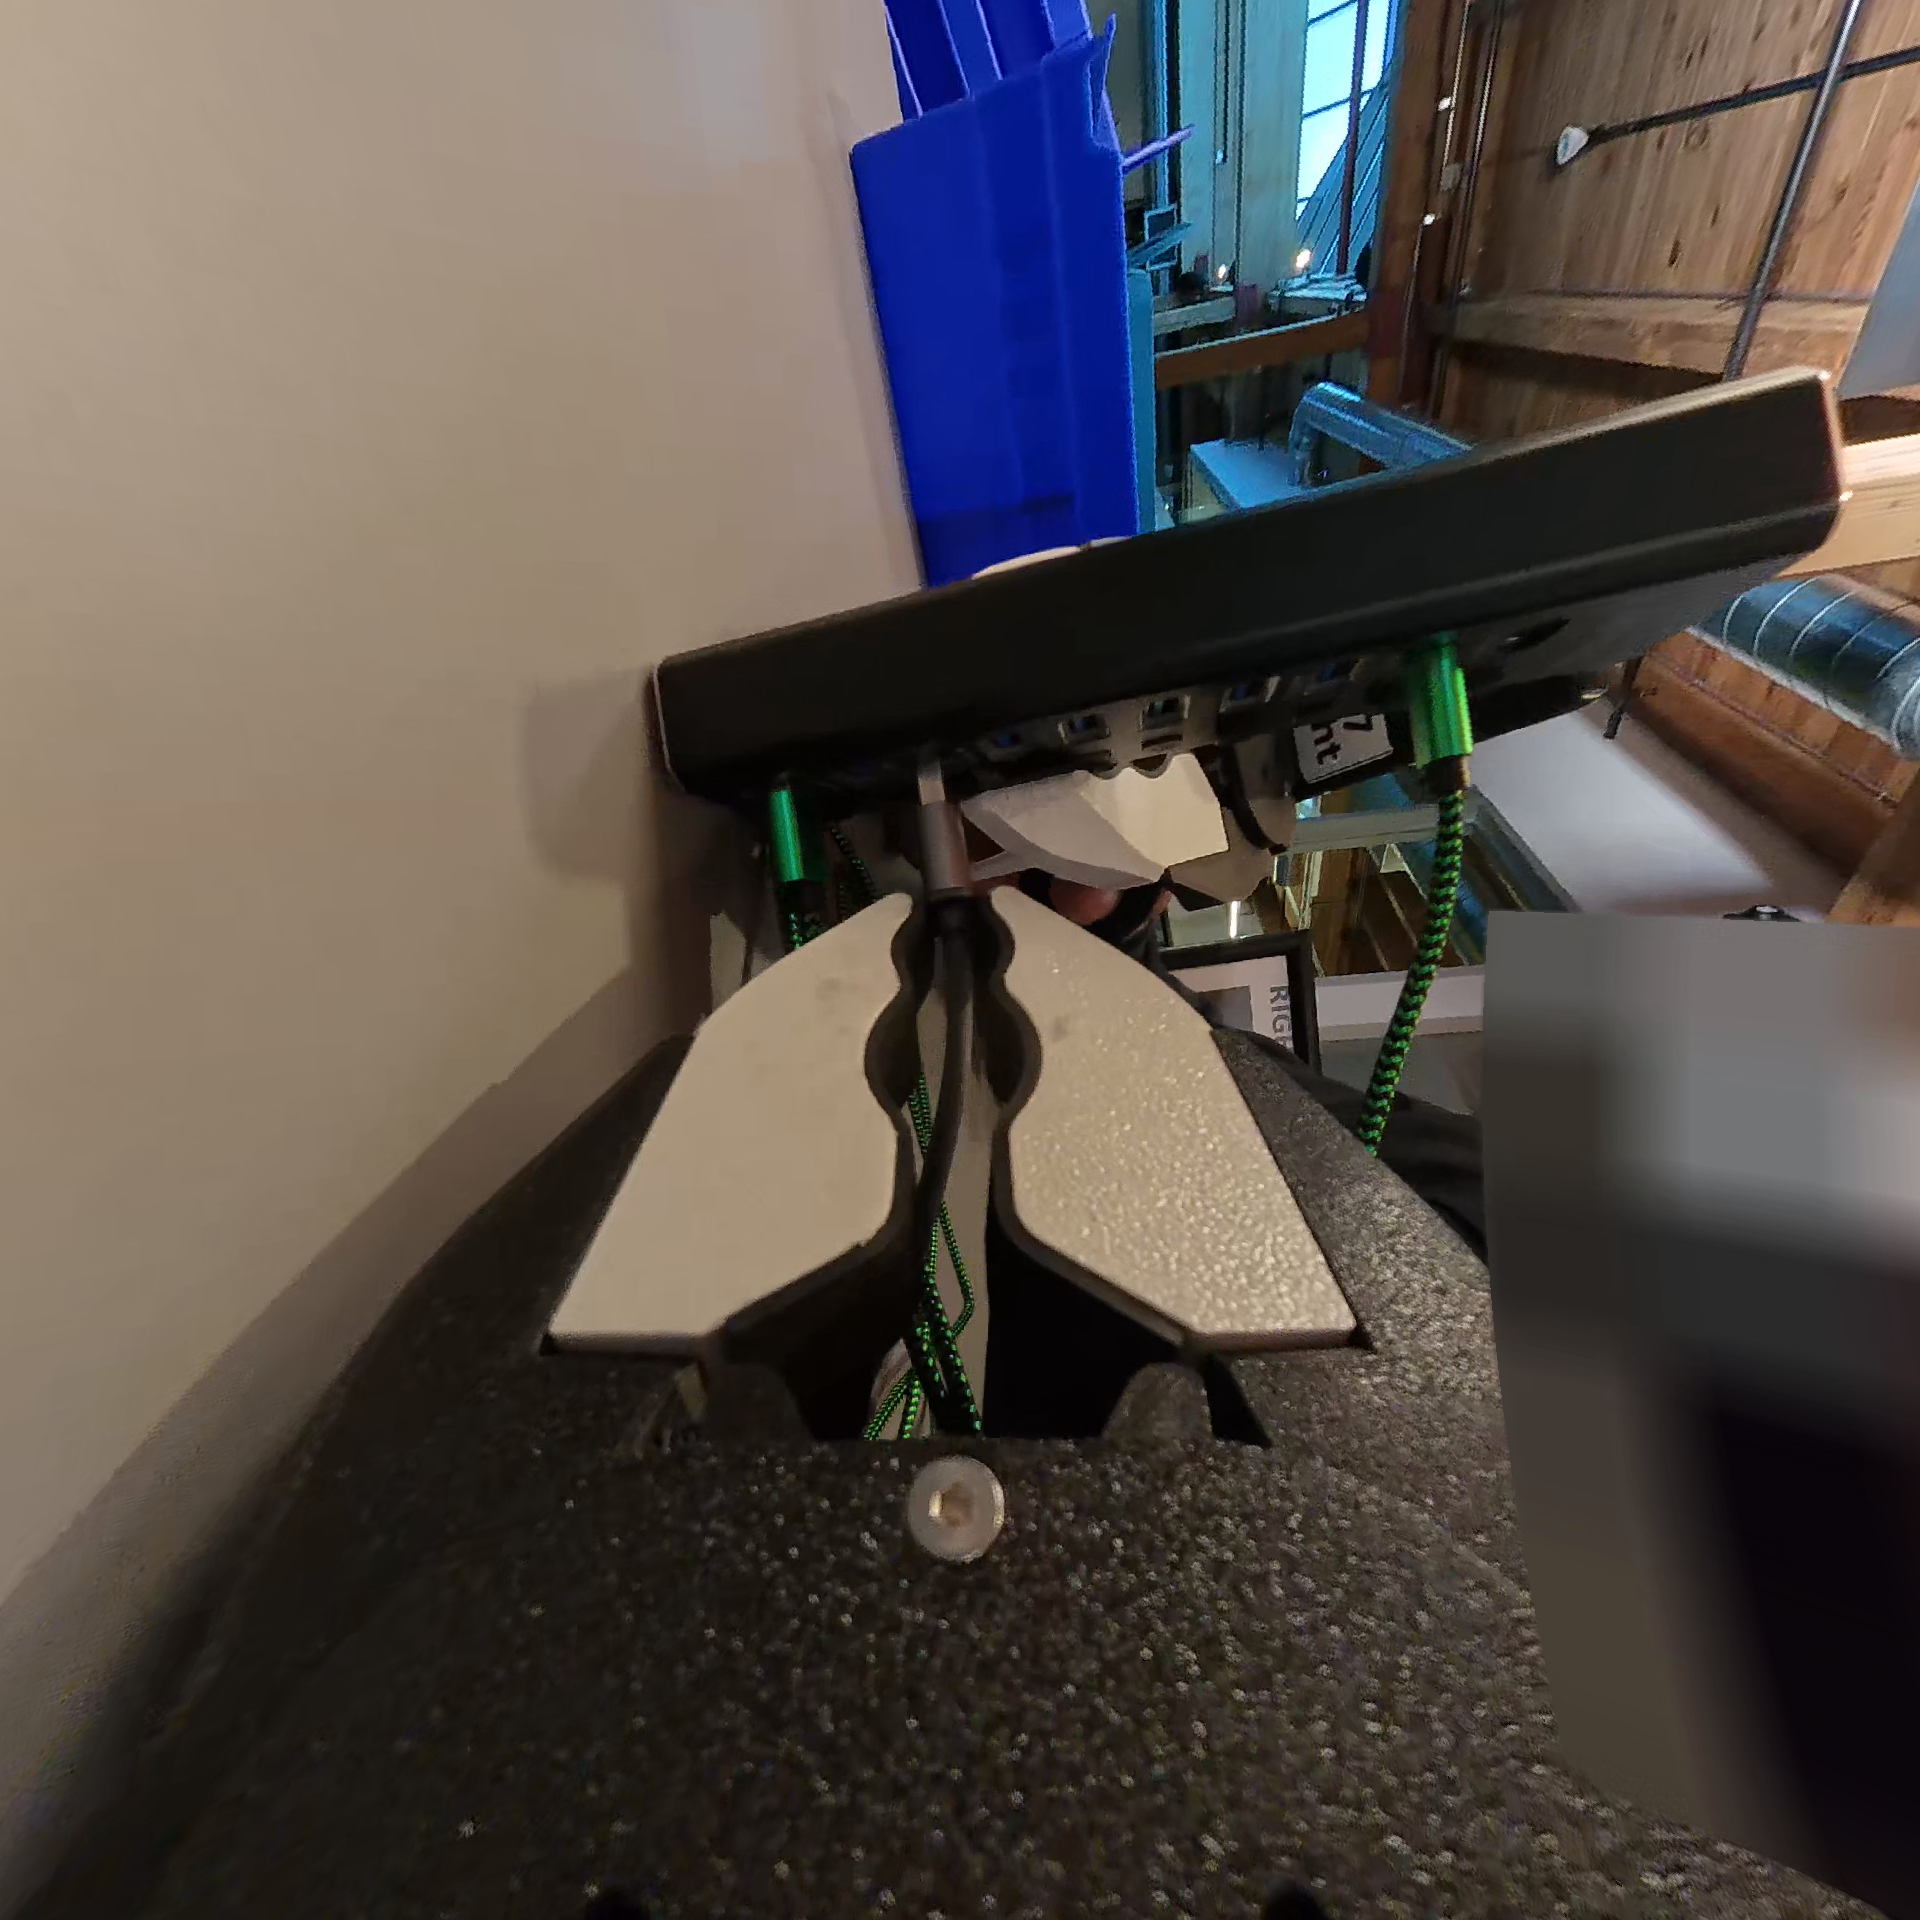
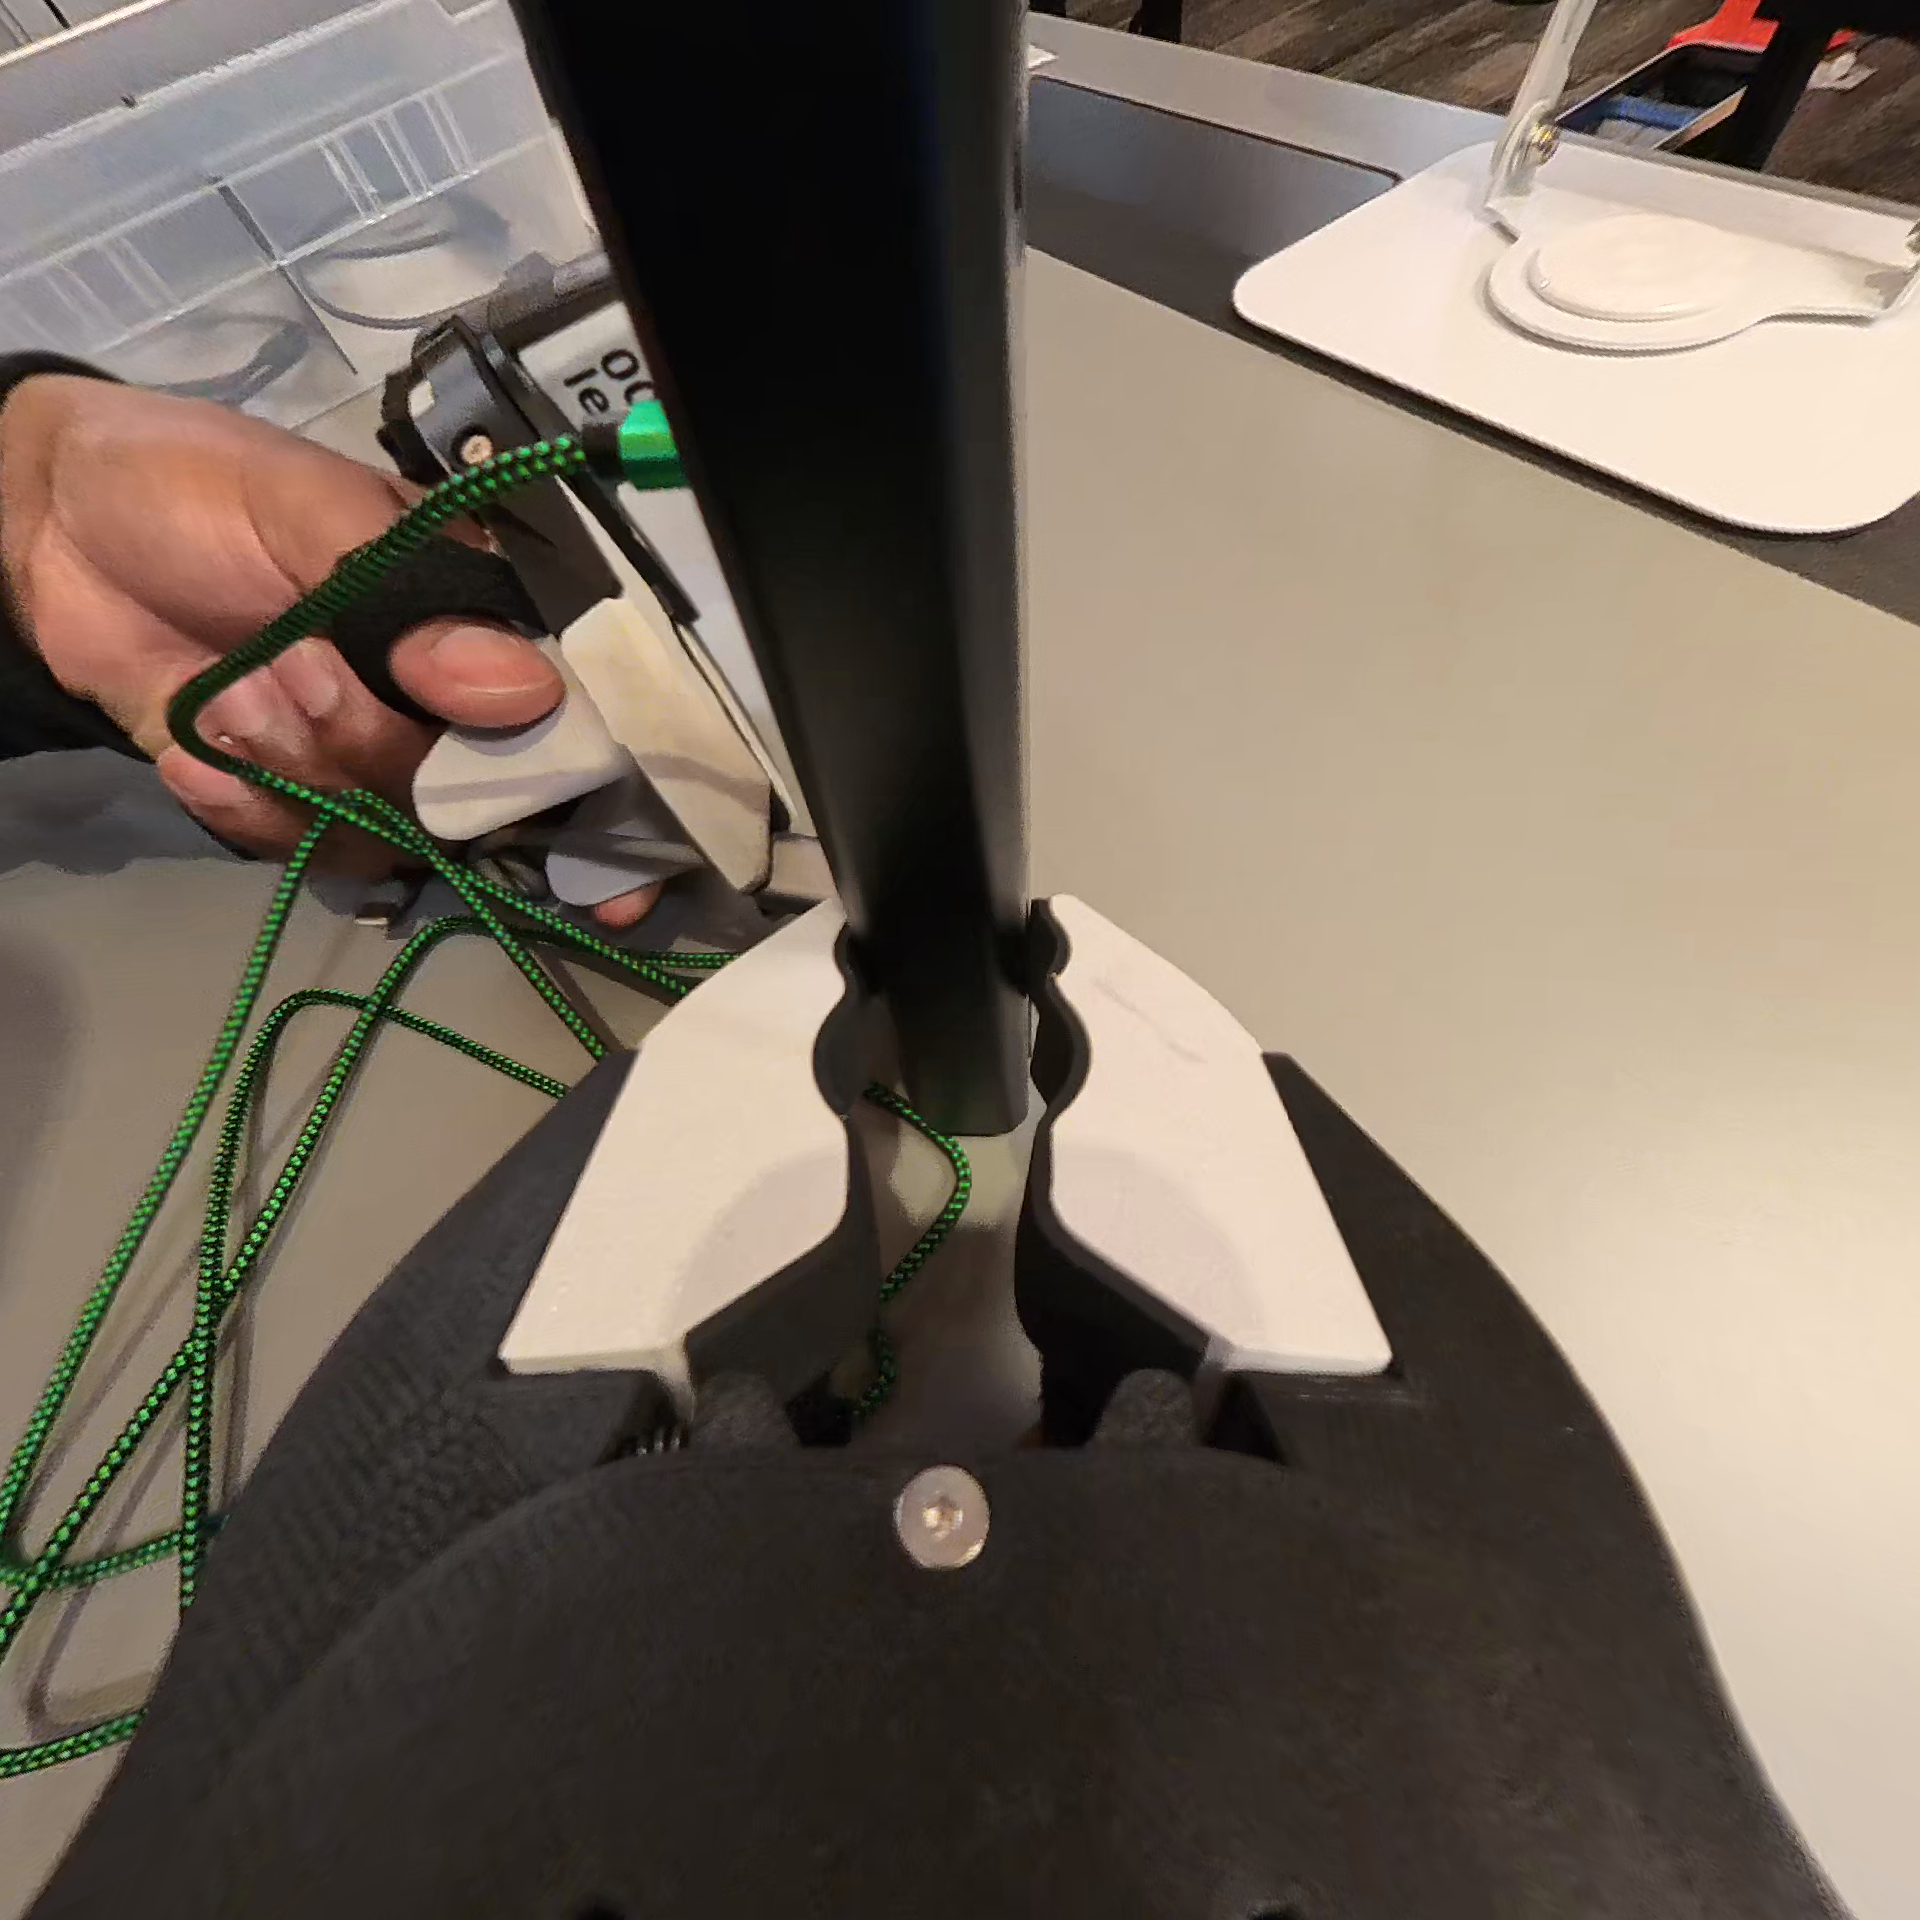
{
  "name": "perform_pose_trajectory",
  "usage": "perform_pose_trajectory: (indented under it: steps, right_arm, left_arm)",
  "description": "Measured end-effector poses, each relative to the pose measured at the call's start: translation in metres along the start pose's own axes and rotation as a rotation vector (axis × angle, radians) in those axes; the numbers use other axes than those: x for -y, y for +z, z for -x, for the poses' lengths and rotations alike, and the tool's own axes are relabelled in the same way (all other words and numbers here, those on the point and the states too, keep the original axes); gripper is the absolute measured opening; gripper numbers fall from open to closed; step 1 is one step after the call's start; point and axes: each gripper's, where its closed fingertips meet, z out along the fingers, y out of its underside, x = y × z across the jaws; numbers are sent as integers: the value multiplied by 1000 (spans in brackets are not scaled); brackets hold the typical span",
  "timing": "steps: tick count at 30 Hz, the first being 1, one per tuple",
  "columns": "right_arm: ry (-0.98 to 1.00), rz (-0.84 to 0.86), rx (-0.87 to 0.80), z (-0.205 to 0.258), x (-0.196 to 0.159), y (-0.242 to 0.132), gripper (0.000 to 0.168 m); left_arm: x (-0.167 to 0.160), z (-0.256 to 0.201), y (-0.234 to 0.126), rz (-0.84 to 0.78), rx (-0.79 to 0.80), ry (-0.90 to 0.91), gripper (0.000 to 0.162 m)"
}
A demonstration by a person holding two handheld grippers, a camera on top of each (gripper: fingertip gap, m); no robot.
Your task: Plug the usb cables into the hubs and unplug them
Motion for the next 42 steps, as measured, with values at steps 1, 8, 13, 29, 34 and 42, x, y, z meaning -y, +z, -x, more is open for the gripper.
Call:
perform_pose_trajectory:
  steps: [1,8,13,29,34,42]
  right_arm:
    - [1,-13,-4,0,2,-1,27]
    - [41,-86,-18,-1,11,-7,28]
    - [-59,-89,-7,1,13,-9,28]
    - [-226,21,-11,5,11,-4,28]
    - [-112,-12,-53,-6,26,-2,27]
    - [48,-66,-96,-42,30,1,27]
  left_arm:
    - [1,-2,0,-14,-11,-2,7]
    - [6,-12,6,-88,-48,25,7]
    - [5,-16,5,-72,-23,72,6]
    - [8,-15,4,16,29,163,8]
    - [39,-24,-15,-75,35,283,20]
    - [45,-32,-101,-206,185,677,43]
